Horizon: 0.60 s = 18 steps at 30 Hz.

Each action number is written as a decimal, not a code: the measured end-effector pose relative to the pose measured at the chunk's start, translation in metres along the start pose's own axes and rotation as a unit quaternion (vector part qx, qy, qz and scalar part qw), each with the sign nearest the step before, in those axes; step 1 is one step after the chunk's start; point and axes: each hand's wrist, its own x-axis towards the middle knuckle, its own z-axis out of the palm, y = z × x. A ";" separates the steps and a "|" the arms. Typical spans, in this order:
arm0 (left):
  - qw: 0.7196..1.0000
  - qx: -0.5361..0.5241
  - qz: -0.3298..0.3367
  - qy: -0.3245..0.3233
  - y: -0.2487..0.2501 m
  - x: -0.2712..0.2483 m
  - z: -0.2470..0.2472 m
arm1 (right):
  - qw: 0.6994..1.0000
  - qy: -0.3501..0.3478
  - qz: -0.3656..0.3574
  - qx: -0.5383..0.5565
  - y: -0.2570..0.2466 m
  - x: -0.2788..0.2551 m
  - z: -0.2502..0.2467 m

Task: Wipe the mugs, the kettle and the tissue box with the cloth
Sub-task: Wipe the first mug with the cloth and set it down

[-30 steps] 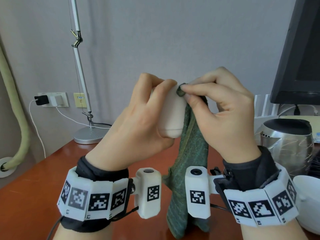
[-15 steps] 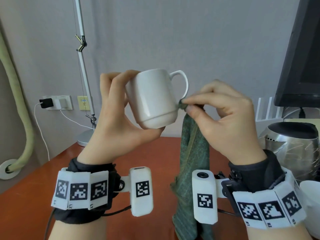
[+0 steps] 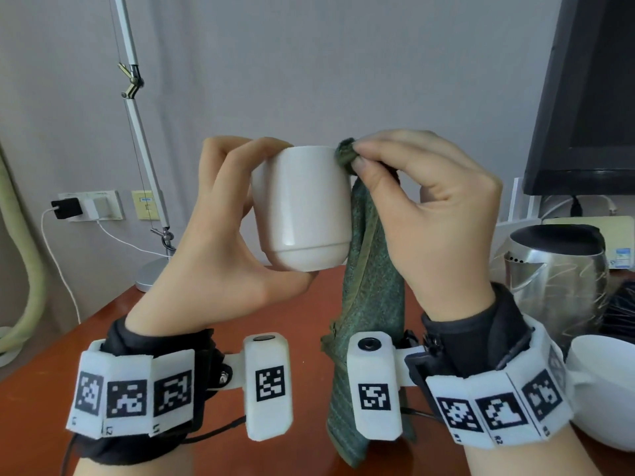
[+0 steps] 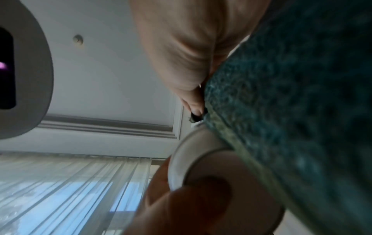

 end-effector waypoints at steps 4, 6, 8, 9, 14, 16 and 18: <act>1.000 -0.013 0.006 0.005 -0.001 0.000 0.002 | 1.000 -0.012 0.003 -0.022 -0.003 -0.002 0.002; 0.999 -0.032 0.005 0.031 -0.006 -0.001 0.004 | 0.999 -0.030 -0.007 -0.022 -0.006 -0.002 0.003; 0.998 -0.036 0.006 0.061 -0.011 -0.002 0.004 | 0.998 -0.055 -0.018 -0.019 -0.008 -0.004 0.004; 0.997 -0.031 0.005 0.074 -0.012 -0.003 0.003 | 0.997 -0.071 -0.022 -0.014 -0.010 -0.005 0.004; 0.994 -0.015 -0.005 0.113 -0.013 -0.004 0.001 | 0.991 -0.121 -0.051 -0.006 -0.016 -0.007 0.005; 0.994 -0.011 -0.006 0.107 -0.012 -0.004 0.001 | 0.991 -0.116 -0.059 -0.016 -0.017 -0.007 0.005; 0.996 -0.006 -0.002 0.092 -0.010 -0.004 0.001 | 0.993 -0.096 -0.057 -0.029 -0.017 -0.005 0.004</act>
